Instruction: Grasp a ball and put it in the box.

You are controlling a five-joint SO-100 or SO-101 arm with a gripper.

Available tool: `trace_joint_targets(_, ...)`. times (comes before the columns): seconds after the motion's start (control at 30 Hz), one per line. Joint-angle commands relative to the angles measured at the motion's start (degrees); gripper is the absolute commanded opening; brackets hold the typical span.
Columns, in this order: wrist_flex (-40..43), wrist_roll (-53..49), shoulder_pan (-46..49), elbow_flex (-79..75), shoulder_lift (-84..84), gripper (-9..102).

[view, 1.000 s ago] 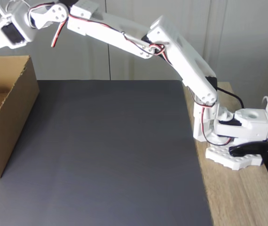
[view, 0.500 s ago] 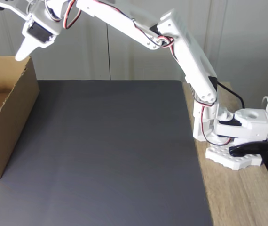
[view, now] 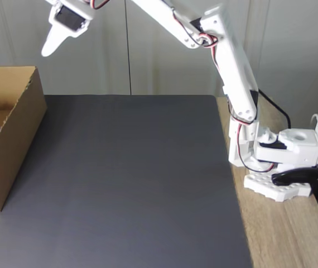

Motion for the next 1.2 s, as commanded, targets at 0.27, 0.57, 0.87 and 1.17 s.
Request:
trace_joint_targets(0.27, -3.4, -0.2, -5.0, 20.1, 23.1, 12)
trace_joint_targets(0.57, -20.3, -3.9, -10.8, 63.5, 51.8, 13)
trace_joint_targets(0.87, -31.9, -7.1, -12.8, 91.3, 70.8, 13)
trace_joint_targets(1.17, -35.8, -5.8, -15.6, 108.7, 82.8, 14)
